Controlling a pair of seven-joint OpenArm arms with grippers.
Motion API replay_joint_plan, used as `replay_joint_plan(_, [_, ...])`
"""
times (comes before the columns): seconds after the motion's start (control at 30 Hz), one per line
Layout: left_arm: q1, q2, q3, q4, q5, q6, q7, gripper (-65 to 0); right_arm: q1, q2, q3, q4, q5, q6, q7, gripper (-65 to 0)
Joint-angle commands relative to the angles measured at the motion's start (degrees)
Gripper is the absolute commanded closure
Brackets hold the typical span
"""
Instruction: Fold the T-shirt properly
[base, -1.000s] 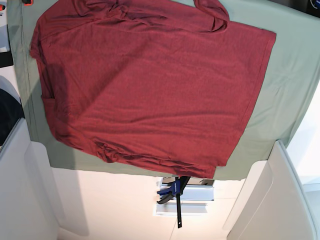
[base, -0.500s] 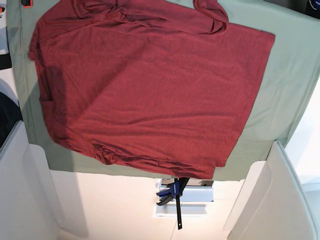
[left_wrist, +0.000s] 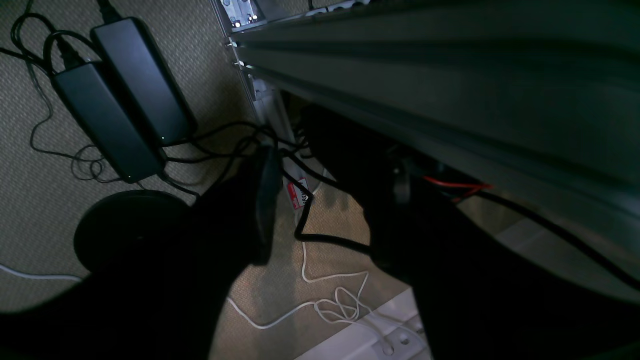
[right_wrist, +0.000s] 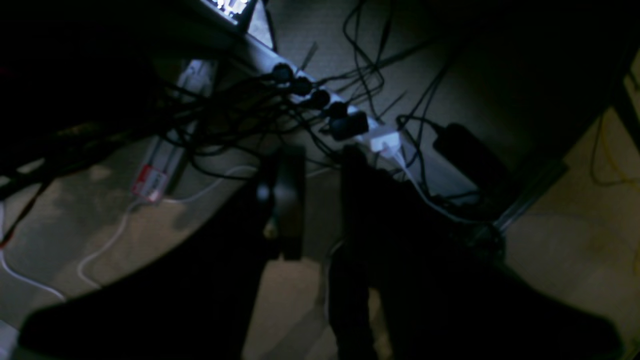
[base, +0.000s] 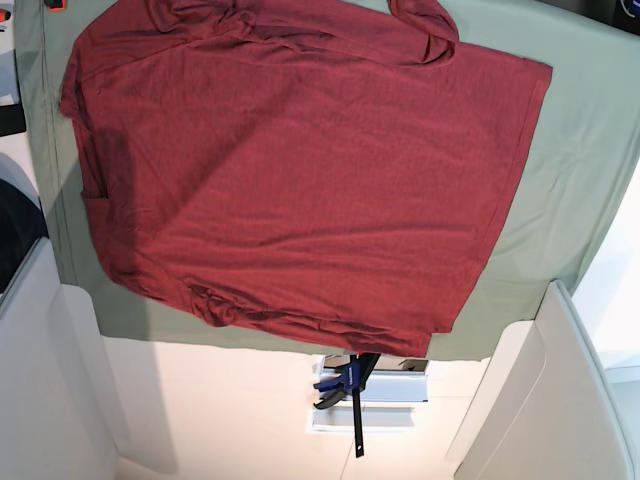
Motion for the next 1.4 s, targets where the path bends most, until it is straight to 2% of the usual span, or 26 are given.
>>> replay_joint_plan(0.0, [0.3,-0.4,0.0,0.3,-0.2,-0.6,0.0,-31.8,-0.6,0.2,0.0,0.2,-0.6,-0.4,0.6,-12.1])
replay_joint_plan(0.33, [1.0,-2.7,0.0,1.7,-2.3,-0.7,-0.4,-31.8,-6.1,2.0,0.0,7.6,-0.8,-0.4,0.6,-12.1])
replay_joint_plan(0.5, [5.7,-3.8,0.0,9.6,-2.4,-0.7,-0.2,-31.8,-10.0,3.5,0.0,13.9,-0.7,-0.4,0.6,-12.1])
replay_joint_plan(0.57, [8.5,-4.7,-0.1,14.4,-4.4,-0.9,-0.2,-31.8,-11.7,4.2,-0.1,16.8,-0.7,-0.5,0.6,-12.1])
replay_joint_plan(0.6, [10.1,-5.2,-0.4,17.1,-5.9,-2.1,-0.2,-31.8,-12.7,4.5,-0.1,18.3,-0.7,-0.5,0.5,-12.1])
replay_joint_plan(0.73, [16.5,-6.6,-5.0,28.5,-11.0,-11.7,-0.2,-31.8,-17.6,6.9,-0.1,26.5,-0.7,-0.6,0.4,-12.1])
replay_joint_plan(0.8, [19.5,-6.5,-8.7,33.9,-11.3,-13.0,-0.2,-31.8,-20.3,8.4,-0.1,31.4,-0.4,-2.2,0.4,-12.1])
replay_joint_plan(0.93, [24.2,-7.2,-13.0,42.5,-12.7,-13.0,-0.2,-31.8,-25.3,11.8,-0.1,40.6,1.1,-8.0,0.2,-12.1])
replay_joint_plan(1.1, [28.3,-8.5,-15.1,51.0,-13.2,-13.0,-0.2,-31.8,-29.7,16.4,-0.1,50.2,0.9,-14.8,-4.1,-12.1])
replay_joint_plan(1.2, [30.9,-8.9,-15.1,55.9,-13.2,-13.0,-0.2,-31.8,-31.6,19.1,-0.1,54.7,-0.6,-15.7,-6.2,-12.1])
replay_joint_plan(1.37, [34.2,-9.3,-15.1,62.8,-13.2,-13.0,-0.1,-31.8,-33.8,23.0,-0.1,61.7,-7.4,-15.6,-12.1,-12.1])
